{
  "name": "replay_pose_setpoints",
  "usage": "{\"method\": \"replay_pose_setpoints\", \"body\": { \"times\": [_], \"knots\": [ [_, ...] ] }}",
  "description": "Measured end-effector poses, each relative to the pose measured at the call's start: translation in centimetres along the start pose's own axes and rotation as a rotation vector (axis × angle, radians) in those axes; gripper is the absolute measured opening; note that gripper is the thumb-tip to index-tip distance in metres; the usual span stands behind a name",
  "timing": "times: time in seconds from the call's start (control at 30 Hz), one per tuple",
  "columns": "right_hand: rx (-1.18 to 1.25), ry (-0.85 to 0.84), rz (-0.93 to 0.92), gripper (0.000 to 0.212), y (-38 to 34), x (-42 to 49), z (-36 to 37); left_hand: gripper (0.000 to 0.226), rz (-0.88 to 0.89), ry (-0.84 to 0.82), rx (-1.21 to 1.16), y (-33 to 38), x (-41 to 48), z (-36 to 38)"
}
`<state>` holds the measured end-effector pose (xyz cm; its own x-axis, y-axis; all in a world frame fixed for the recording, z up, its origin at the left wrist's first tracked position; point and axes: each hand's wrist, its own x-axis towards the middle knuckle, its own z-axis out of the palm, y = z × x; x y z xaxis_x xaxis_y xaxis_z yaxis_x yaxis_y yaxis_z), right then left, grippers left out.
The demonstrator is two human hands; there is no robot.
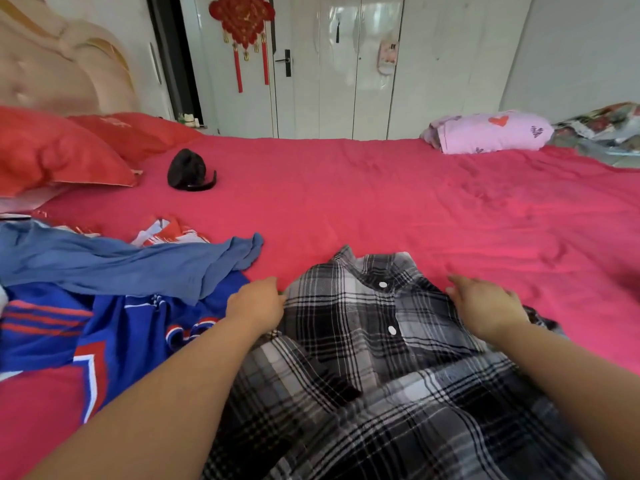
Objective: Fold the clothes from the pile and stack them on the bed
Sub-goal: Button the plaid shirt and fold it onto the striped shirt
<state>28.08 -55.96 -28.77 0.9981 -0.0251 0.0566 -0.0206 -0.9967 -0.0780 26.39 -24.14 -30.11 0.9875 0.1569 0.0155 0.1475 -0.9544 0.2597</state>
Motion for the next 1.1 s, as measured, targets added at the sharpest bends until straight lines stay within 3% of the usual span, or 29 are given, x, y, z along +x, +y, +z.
{"method": "replay_pose_setpoints", "body": {
  "times": [0.07, 0.17, 0.23, 0.3, 0.4, 0.47, 0.57, 0.67, 0.8, 0.9, 1.1],
  "knots": [
    [-0.023, -0.01, 0.045, 0.032, 0.3, 1.1, 0.9, 0.019, -0.038, 0.042, -0.051, -0.6, 1.3, 0.3],
    [-0.008, 0.091, 0.134, 0.025, 1.1, 1.8, 1.0, 0.041, -0.128, 0.224, -0.179, -1.3, 1.9, -1.2],
    [-0.007, 0.122, 0.161, 0.025, 1.3, 1.9, 1.2, 0.036, -0.154, 0.252, -0.137, -1.8, 1.8, -1.5],
    [0.013, 0.112, 0.141, 0.031, 1.0, 2.2, 1.6, 0.02, -0.098, 0.251, -0.114, -1.6, 1.9, -0.8],
    [0.109, 0.134, 0.085, 0.035, -0.4, 2.8, 1.8, 0.031, 0.041, 0.313, -0.092, 0.6, 2.1, -0.1],
    [0.052, 0.111, 0.051, 0.036, -1.0, 3.3, 1.7, 0.039, 0.115, 0.221, 0.024, 2.2, 2.6, 0.0],
    [-0.025, 0.147, 0.07, 0.033, -1.0, 4.0, 1.9, 0.026, 0.07, 0.161, 0.163, 2.7, 3.6, 0.4],
    [0.156, 0.102, 0.111, 0.035, -0.9, 4.7, 1.5, 0.025, 0.016, 0.19, 0.079, 2.8, 4.1, 0.5],
    [0.157, -0.008, 0.002, 0.035, -1.7, 4.8, 1.4, 0.042, 0.064, 0.006, -0.014, 4.4, 4.3, -0.1],
    [0.314, 0.107, -0.008, 0.022, -2.2, 3.8, 0.6, 0.023, 0.098, 0.128, -0.14, 5.3, 3.2, -0.9],
    [0.441, 0.388, -0.225, 0.02, -1.8, -2.5, -5.3, 0.02, 0.296, 0.374, -0.35, 4.8, -3.2, -5.4]
  ]
}}
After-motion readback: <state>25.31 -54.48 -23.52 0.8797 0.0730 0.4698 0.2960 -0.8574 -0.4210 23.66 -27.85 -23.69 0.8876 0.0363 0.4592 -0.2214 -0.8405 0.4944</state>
